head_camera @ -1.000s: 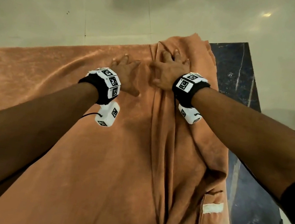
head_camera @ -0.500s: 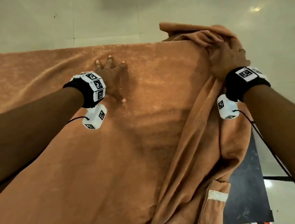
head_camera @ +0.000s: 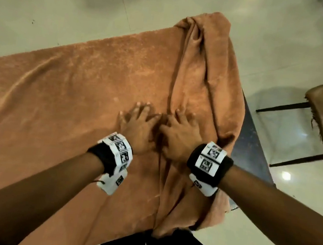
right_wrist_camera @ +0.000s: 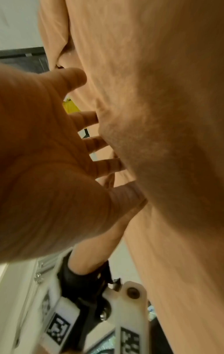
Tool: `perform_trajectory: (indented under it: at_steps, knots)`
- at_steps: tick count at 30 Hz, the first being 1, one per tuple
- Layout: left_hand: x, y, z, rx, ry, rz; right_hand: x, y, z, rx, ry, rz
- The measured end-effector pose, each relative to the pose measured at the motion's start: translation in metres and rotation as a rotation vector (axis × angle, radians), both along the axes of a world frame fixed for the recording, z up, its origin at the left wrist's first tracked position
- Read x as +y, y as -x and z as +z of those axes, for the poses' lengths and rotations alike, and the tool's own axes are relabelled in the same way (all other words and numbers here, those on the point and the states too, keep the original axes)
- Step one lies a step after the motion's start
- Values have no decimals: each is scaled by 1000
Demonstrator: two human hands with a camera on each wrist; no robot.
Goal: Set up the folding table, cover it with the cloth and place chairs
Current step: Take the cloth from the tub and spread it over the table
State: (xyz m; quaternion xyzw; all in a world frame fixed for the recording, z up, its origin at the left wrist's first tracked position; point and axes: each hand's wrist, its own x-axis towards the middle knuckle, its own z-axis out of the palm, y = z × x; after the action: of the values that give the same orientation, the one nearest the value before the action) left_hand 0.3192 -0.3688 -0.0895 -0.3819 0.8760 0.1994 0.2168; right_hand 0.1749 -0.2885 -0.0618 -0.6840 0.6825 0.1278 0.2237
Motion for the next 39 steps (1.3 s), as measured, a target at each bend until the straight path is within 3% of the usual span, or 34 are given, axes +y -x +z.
perform_trajectory:
  at_steps: [9,12,18,23,26,30,35,37,39]
  knots:
    - [85,-13,-6,-65,-69,-121,91,5,0,109,34,68]
    - [85,-18,-8,-65,-99,-97,113,36,-4,132,42,-67]
    - [89,-11,-2,-78,-153,-41,172,109,-2,143,268,-558]
    - [89,-14,-2,-99,-139,-34,191,94,-5,32,281,-608]
    - [88,-14,-7,-110,-140,-23,199,96,-11,47,245,-608]
    - [85,-21,-13,-121,-133,-10,207,141,-17,64,236,-702]
    - [86,-35,-10,-120,-153,50,179,181,-6,197,192,-795]
    - [87,-49,-9,-128,-154,82,157,171,4,183,255,-710]
    - [88,-70,-8,-129,-144,113,130,145,10,100,327,-512]
